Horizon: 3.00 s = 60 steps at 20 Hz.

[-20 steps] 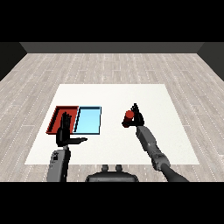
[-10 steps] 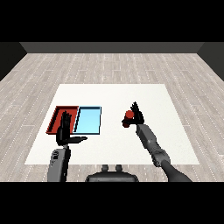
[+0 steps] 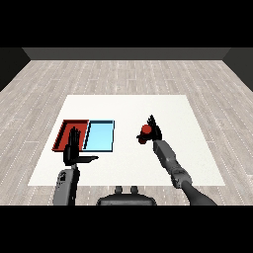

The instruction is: Pick the red can and put it in the red box

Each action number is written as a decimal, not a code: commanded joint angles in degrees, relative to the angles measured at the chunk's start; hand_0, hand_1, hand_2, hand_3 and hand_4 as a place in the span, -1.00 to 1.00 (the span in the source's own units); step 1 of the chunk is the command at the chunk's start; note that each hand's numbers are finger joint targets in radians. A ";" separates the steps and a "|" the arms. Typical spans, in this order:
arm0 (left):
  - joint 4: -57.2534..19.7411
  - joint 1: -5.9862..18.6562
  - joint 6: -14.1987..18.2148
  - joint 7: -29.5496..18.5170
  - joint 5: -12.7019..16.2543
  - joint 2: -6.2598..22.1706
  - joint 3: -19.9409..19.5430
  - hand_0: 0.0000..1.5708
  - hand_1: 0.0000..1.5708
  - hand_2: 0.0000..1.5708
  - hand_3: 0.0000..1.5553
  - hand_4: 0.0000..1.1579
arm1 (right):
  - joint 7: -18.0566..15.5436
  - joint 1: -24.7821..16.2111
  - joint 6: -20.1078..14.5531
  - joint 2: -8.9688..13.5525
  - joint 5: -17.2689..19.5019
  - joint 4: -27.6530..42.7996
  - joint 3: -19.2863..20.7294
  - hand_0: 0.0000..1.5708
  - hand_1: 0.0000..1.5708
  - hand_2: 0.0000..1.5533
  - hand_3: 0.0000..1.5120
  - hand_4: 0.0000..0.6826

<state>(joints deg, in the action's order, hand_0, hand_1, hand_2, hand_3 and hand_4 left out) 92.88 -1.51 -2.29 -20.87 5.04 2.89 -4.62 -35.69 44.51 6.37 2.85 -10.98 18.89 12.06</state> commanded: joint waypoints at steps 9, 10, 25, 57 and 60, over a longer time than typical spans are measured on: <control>1.05 -2.55 1.47 -3.37 -2.63 -2.70 2.78 -1.00 -1.00 -1.00 -1.00 -1.00 | 0.71 3.15 -9.68 -1.84 2.12 -0.89 -0.56 0.91 0.91 0.89 0.90 0.95; -1.62 2.21 1.73 -0.38 -1.68 -0.58 0.29 -1.00 -1.00 -1.00 -1.00 -1.00 | -1.43 -0.31 -8.78 -0.73 3.33 0.30 -1.77 0.90 0.90 0.89 0.90 0.95; -5.97 4.12 1.47 -0.79 -5.04 -0.27 2.46 -1.00 -1.00 -1.00 -1.00 -1.00 | 2.81 -4.57 -9.20 -0.86 4.19 16.09 -5.09 0.83 0.83 0.85 0.86 0.92; -12.72 19.55 16.38 9.33 1.11 -2.89 27.25 -1.00 -1.00 -1.00 -1.00 -1.00 | 18.74 -19.70 -29.90 -2.85 -2.76 59.05 -35.59 0.77 0.77 0.81 0.85 0.80; -11.70 18.89 16.46 11.70 0.32 -2.89 27.33 -1.00 -1.00 -1.00 -1.00 -1.00 | 14.94 -17.92 -25.78 -2.85 -3.86 52.76 -32.89 0.79 0.79 0.84 0.86 0.81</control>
<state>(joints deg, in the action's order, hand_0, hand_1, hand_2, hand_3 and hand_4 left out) 81.91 15.48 14.06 -11.90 5.96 0.01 23.48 -21.42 24.18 -19.51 0.01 -13.94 72.91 -21.07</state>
